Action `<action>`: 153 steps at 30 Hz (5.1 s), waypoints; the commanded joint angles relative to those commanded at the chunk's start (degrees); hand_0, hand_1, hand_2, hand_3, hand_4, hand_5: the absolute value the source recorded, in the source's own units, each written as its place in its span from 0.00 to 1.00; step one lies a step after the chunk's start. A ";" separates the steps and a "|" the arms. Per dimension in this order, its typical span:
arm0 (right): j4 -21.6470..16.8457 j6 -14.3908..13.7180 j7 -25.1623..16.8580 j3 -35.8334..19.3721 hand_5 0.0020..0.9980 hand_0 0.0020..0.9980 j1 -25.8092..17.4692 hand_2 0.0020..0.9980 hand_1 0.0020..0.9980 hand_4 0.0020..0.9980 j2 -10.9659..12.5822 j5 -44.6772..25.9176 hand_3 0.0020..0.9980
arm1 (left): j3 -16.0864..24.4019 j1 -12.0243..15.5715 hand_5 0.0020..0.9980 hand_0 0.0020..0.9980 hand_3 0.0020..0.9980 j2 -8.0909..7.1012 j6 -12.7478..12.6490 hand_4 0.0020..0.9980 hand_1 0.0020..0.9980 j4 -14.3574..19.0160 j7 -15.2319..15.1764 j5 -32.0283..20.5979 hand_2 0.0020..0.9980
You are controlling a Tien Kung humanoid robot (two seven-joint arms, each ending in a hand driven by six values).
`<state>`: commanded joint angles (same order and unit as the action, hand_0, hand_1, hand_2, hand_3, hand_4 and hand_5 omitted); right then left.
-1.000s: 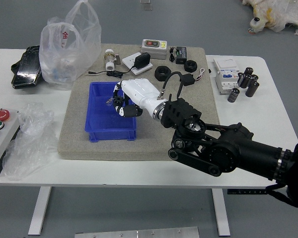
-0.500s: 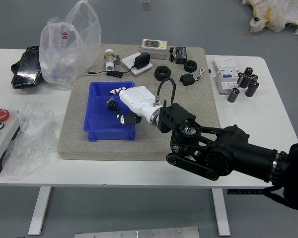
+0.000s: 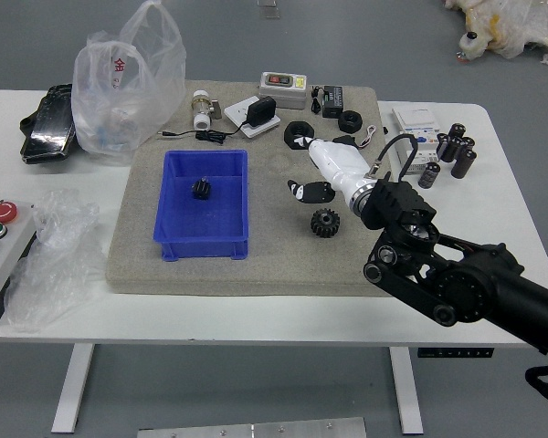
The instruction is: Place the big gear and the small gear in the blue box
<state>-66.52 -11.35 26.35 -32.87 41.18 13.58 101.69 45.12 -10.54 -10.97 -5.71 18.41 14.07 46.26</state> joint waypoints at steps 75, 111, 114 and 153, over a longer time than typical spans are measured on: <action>-0.48 -5.53 -1.94 15.44 0.02 0.35 12.15 0.37 0.53 0.50 -5.49 -4.60 0.45 | 4.41 0.22 0.35 0.65 0.70 -0.17 -0.03 0.67 0.54 0.93 3.04 4.61 0.56; 2.31 0.98 -4.93 19.44 0.29 0.69 13.27 0.89 0.85 0.71 -9.93 -6.90 0.96 | 5.10 -0.05 0.35 0.65 0.70 -0.38 0.10 0.67 0.54 1.07 3.53 5.55 0.56; 2.40 0.40 -5.03 19.33 0.33 0.68 13.21 0.89 0.85 0.77 -9.91 -6.89 0.97 | 5.12 -0.05 0.35 0.65 0.70 -0.41 0.10 0.67 0.54 1.07 3.52 5.56 0.56; -8.89 -3.25 -41.45 -27.62 0.40 0.62 -24.47 0.74 0.71 0.75 5.35 -55.81 0.73 | 4.84 -0.40 0.35 0.65 0.70 -1.06 0.26 0.67 0.54 0.87 2.86 5.43 0.56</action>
<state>-75.42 -14.60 -15.10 -60.49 16.71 18.94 45.88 49.96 -10.94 -12.03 -5.45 19.28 16.93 51.69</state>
